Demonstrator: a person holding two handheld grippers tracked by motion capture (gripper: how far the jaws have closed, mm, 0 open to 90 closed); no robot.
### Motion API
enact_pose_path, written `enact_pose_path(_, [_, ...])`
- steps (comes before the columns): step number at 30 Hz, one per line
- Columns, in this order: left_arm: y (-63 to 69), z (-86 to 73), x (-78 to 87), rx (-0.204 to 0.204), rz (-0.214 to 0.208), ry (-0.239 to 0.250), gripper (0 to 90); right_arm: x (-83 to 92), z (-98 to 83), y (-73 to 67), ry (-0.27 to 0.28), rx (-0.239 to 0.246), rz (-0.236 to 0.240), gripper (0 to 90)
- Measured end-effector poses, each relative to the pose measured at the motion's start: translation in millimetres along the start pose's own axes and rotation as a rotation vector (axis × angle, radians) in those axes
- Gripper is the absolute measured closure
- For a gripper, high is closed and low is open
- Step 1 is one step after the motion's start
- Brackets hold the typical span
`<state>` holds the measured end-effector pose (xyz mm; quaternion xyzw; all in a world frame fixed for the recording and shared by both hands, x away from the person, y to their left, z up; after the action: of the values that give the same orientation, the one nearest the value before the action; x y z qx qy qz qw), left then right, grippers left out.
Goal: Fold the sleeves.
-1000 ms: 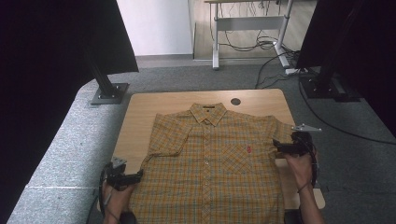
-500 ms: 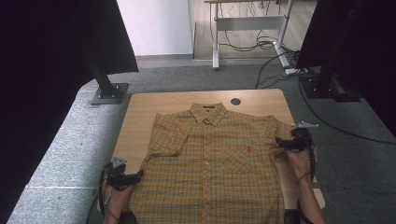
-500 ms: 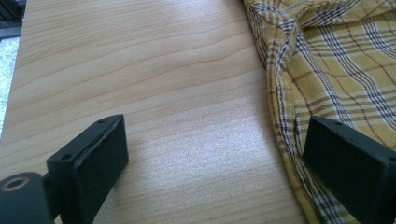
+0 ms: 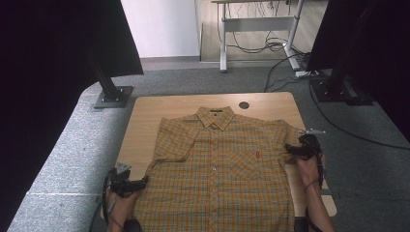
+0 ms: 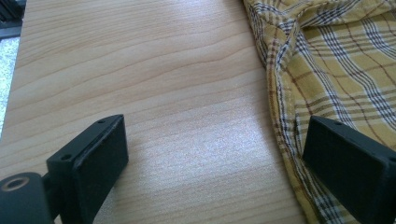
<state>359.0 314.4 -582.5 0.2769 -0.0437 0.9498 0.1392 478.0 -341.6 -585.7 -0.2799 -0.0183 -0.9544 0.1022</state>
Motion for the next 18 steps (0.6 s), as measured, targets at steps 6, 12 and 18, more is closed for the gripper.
enact_pose_path(6, [0.0, 0.0, 0.0, 0.0, 0.0, 0.0, 6.6, 2.0, -0.9, -2.6, 0.007, -0.007, -0.01, 28.1])
enact_pose_path(12, [0.0, 0.0, 0.0, 0.0, -0.001, 0.0, 6.5, 7.5, 0.8, -7.8, 0.004, -0.025, -0.006, 70.2])
enact_pose_path(18, [0.2, 0.0, -0.1, -0.001, -0.004, -0.001, 5.9, 8.0, -0.3, -12.8, 0.016, -0.055, 0.015, 86.1])
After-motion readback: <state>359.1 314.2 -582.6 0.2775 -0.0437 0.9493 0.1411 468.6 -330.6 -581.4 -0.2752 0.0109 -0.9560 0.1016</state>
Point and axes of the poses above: each handheld gripper's, and its own axes: x roughly backward along the jaws, z roughly out of its top, y roughly to its right, the point moved 4 cm from there along -x, roughly forward along the jaws, and after that the axes turned 10 degrees about y, right-handed, at the moved point
